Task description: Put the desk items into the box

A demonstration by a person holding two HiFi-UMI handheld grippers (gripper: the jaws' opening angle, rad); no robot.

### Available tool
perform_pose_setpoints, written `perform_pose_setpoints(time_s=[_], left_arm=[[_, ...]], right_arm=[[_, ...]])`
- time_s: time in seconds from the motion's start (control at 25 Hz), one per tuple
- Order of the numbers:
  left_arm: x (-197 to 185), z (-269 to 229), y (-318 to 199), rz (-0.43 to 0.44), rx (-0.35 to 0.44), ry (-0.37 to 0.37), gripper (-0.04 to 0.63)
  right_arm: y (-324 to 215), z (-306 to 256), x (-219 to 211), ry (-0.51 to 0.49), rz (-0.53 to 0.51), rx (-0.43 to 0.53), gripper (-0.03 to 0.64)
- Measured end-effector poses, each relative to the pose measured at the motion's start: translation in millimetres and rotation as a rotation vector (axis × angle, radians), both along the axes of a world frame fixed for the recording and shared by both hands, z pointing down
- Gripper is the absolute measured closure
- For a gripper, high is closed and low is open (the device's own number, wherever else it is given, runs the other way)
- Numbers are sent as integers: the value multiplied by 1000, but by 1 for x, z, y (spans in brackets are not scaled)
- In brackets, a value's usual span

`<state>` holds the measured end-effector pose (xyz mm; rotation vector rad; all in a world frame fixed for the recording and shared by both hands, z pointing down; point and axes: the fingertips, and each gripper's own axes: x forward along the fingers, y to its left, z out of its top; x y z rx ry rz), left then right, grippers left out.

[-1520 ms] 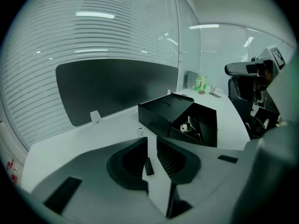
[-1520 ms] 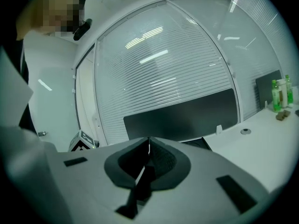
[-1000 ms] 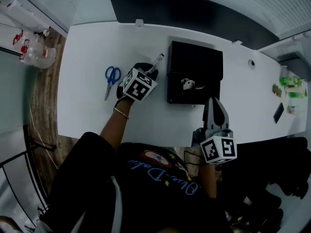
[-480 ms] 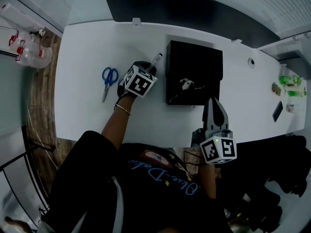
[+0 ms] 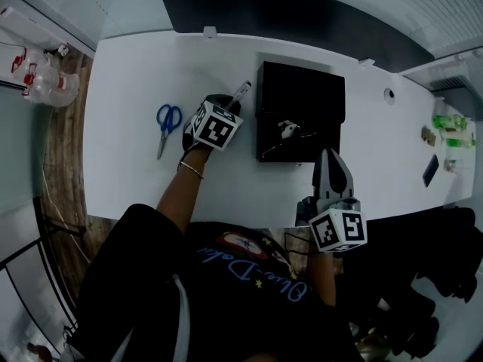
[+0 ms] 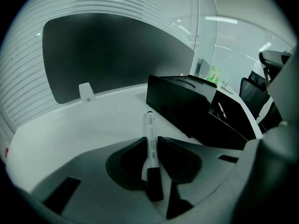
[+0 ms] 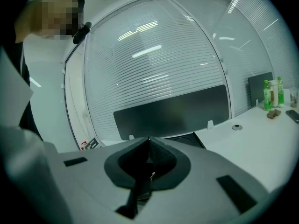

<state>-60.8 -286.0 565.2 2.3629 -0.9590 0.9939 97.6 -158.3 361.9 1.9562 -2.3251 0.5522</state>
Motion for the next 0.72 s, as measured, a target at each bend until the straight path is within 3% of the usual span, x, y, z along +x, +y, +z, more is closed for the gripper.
perform_pose_setpoints(time_s=[0.56,0.72], left_arm=[[-6,1,8,-31,-24,9,520],[-6,-12,6,-33,5,37,520]], right_arm=[[7,-5,2,12,5,0,606],[-1,-9,3,21,-9,14,606]])
